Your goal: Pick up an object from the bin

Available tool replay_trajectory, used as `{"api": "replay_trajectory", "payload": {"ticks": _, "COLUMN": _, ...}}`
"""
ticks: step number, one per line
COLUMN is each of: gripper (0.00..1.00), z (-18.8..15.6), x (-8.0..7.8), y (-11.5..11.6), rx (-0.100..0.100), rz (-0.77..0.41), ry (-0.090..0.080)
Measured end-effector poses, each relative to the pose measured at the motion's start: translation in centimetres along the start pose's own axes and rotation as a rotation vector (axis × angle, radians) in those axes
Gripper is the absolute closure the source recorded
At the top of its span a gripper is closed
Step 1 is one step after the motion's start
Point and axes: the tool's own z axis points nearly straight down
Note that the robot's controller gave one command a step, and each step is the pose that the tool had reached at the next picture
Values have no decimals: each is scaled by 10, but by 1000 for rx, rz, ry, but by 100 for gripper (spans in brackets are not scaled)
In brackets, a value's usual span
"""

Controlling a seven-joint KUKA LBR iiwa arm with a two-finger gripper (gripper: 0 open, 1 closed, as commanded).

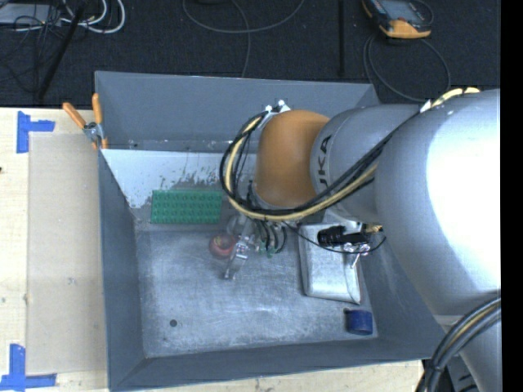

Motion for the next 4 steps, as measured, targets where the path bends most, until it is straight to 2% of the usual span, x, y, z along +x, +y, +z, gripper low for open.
{"api": "replay_trajectory", "payload": {"ticks": 1, "gripper": 100, "z": -4, "x": -4, "y": 3, "rx": -11, "rz": -1, "ry": -16}}
{"api": "replay_trajectory", "payload": {"ticks": 2, "gripper": 100, "z": -7, "x": -2, "y": 18, "rx": -5, "rz": -69, "ry": -2}}
{"api": "replay_trajectory", "payload": {"ticks": 3, "gripper": 100, "z": -120, "x": 32, "y": 17, "rx": -7, "rz": 17, "ry": 4}}
{"api": "replay_trajectory", "payload": {"ticks": 4, "gripper": 0, "z": -115, "x": 33, "y": 17, "rx": -2, "rz": 15, "ry": 9}}
